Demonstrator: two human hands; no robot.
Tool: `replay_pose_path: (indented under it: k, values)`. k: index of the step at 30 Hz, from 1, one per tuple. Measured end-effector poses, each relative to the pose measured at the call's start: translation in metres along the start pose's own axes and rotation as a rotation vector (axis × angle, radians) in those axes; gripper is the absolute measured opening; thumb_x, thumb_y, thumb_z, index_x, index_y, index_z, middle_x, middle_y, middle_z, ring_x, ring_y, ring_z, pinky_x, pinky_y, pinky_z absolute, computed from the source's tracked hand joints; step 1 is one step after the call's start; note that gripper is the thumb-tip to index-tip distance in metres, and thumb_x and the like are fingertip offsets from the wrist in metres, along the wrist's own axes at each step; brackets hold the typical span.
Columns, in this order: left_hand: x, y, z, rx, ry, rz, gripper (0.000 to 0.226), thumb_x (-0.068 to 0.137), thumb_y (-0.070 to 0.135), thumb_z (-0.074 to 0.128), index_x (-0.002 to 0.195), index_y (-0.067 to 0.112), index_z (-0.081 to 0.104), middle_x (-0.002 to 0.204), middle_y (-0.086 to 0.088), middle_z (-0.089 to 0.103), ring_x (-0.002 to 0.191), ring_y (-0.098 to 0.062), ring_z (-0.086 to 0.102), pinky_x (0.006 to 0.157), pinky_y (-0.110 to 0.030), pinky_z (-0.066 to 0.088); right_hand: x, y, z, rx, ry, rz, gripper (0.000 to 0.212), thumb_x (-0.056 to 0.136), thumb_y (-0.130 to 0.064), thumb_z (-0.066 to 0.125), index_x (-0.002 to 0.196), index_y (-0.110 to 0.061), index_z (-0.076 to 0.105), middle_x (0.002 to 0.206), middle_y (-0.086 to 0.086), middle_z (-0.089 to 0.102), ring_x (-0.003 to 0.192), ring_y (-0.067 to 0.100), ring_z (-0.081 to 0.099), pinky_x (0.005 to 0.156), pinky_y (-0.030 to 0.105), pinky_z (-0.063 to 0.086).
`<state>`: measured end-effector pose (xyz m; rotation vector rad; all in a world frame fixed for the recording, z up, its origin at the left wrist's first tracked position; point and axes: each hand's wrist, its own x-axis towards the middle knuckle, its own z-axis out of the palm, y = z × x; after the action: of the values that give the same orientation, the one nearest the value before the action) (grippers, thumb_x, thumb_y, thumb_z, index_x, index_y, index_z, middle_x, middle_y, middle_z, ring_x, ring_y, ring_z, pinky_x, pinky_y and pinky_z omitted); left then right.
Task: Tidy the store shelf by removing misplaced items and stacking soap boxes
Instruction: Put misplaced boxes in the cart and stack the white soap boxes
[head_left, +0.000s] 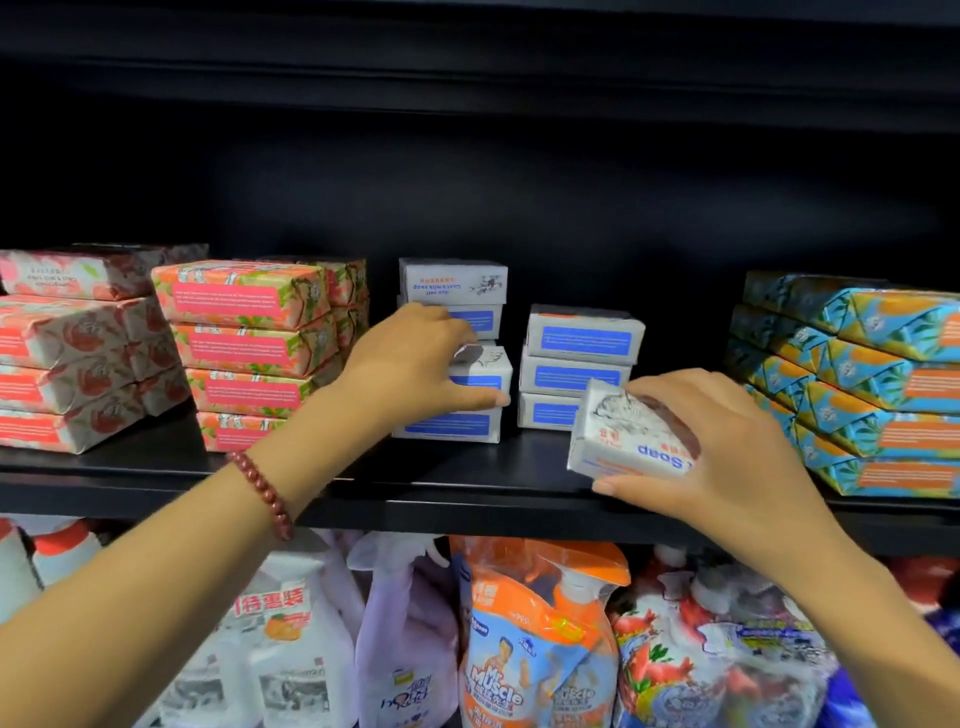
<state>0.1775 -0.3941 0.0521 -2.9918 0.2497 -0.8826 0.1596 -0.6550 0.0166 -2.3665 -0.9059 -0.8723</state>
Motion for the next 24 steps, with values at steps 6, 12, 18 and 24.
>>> replay_pose_path:
  k: [6,12,18,24]
  values:
    - [0.000,0.005,0.008,-0.015,-0.009,-0.012,0.062,0.063,0.076,0.059,0.090,0.022,0.051,0.098,0.004,0.046,0.099,-0.014,0.037,0.085,-0.025,0.038,-0.003,0.016,-0.002,0.013,0.027,0.017,0.074,0.055,-0.062,0.069,0.114,-0.018,0.059,0.105,-0.006,0.057,0.097,0.012,0.050,0.077,0.014,0.037]
    - [-0.020,0.007,0.007,-0.078,0.138,-0.001,0.079,0.060,0.082,0.053,0.099,0.013,0.059,0.089,0.004,0.060,0.084,-0.017,0.055,0.070,-0.033,0.048,0.047,0.022,-0.024,0.018,0.155,-0.003,0.075,0.059,-0.055,0.076,0.118,-0.013,0.060,0.111,0.001,0.058,0.102,0.017,0.051,0.085,0.023,0.035]
    - [-0.043,0.016,0.010,-0.113,0.250,0.122,0.079,0.064,0.079,0.050,0.100,0.010,0.065,0.085,0.000,0.065,0.080,-0.021,0.061,0.066,-0.028,0.046,0.110,0.018,-0.016,-0.034,0.061,-0.008,0.069,0.067,-0.048,0.077,0.125,-0.016,0.058,0.112,0.003,0.059,0.104,0.019,0.052,0.086,0.029,0.042]
    - [-0.052,0.030,0.005,-0.142,0.330,0.171,0.080,0.066,0.073,0.050,0.102,0.004,0.067,0.090,-0.005,0.069,0.081,-0.025,0.065,0.069,-0.033,0.053,0.133,0.016,0.005,-0.074,-0.080,-0.040,0.071,0.073,-0.054,0.069,0.130,-0.013,0.054,0.127,0.003,0.058,0.115,0.019,0.053,0.097,0.031,0.042]
